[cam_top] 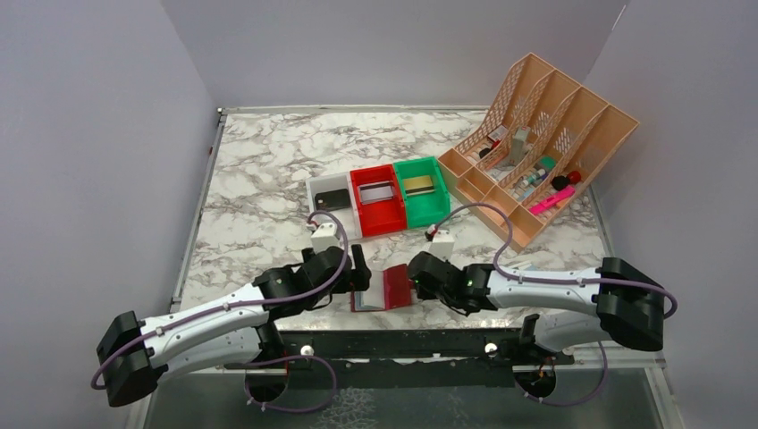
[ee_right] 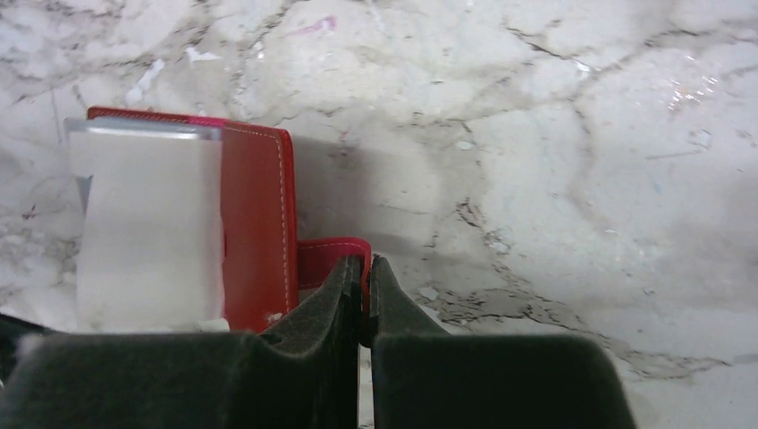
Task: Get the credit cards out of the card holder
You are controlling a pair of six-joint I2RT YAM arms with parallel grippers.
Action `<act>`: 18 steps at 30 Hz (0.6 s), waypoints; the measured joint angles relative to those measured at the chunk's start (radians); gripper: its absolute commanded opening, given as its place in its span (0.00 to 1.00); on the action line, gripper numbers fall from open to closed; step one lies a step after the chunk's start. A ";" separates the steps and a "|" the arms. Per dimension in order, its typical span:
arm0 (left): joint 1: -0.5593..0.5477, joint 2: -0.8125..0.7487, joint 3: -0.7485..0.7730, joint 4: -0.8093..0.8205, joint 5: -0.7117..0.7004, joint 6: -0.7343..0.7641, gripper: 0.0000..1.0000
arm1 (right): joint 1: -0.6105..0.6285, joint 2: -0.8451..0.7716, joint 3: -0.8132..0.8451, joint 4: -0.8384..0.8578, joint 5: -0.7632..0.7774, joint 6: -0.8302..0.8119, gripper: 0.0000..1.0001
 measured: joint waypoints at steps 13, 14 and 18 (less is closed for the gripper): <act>0.000 0.222 0.083 0.091 0.150 0.145 0.78 | -0.002 -0.080 -0.156 0.016 0.035 0.235 0.12; 0.000 0.225 0.087 0.096 0.167 0.151 0.77 | -0.002 -0.080 -0.158 0.020 0.035 0.246 0.12; 0.000 0.235 0.105 0.121 0.217 0.175 0.75 | -0.002 -0.080 -0.158 0.030 0.035 0.285 0.12</act>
